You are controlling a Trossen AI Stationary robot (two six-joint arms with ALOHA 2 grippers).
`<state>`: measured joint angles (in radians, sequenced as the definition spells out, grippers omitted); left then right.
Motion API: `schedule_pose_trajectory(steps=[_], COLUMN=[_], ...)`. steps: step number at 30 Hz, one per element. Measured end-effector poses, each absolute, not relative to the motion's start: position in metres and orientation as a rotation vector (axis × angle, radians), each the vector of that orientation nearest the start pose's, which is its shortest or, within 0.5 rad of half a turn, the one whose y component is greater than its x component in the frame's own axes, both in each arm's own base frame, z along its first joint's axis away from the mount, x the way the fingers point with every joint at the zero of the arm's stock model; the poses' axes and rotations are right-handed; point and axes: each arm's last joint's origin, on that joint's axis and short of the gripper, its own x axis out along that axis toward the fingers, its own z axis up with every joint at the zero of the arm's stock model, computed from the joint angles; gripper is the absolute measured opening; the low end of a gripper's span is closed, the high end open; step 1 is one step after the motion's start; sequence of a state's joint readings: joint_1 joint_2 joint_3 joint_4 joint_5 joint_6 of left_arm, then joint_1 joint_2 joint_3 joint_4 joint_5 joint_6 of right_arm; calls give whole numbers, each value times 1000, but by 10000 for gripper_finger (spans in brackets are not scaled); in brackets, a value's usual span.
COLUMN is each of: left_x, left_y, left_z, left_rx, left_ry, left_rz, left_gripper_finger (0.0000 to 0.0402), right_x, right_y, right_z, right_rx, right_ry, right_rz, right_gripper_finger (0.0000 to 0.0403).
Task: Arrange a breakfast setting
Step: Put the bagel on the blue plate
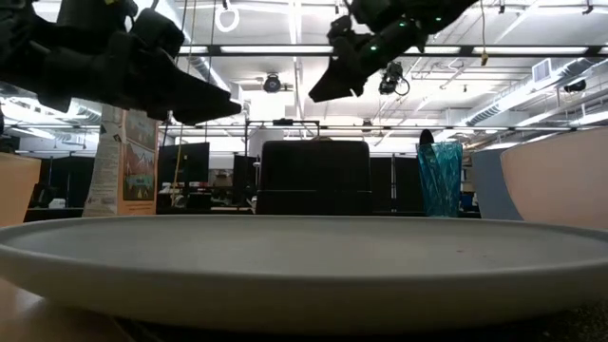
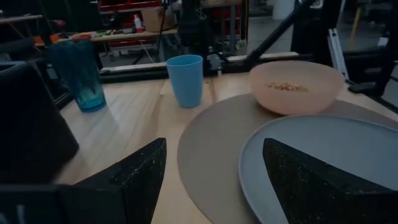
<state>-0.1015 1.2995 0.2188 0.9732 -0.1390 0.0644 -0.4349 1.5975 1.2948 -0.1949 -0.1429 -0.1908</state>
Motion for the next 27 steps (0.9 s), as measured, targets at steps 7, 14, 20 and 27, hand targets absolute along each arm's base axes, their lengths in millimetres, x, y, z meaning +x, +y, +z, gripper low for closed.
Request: schedule_pose_trajectory(steps=[7,14,20,27], left_x=[213,213,213,213], left_y=[-18,-21,-20,-20], left_z=[163,167,168,167], left_rx=[-7,-16,-20,-37], left_ry=[75,25,21,23], left_rz=[36,50,84,90], left_gripper_finger=[274,274,274,274], right_x=[338,323,328,339], right_y=[-160,-192,-219,-228], right_z=[324,336,305,274], right_rx=[-184,-190,-113,-140], right_ry=[549,546,593,672], right_rz=[-316,-346,-289,-258], right_gripper_finger=[172,172,172,172])
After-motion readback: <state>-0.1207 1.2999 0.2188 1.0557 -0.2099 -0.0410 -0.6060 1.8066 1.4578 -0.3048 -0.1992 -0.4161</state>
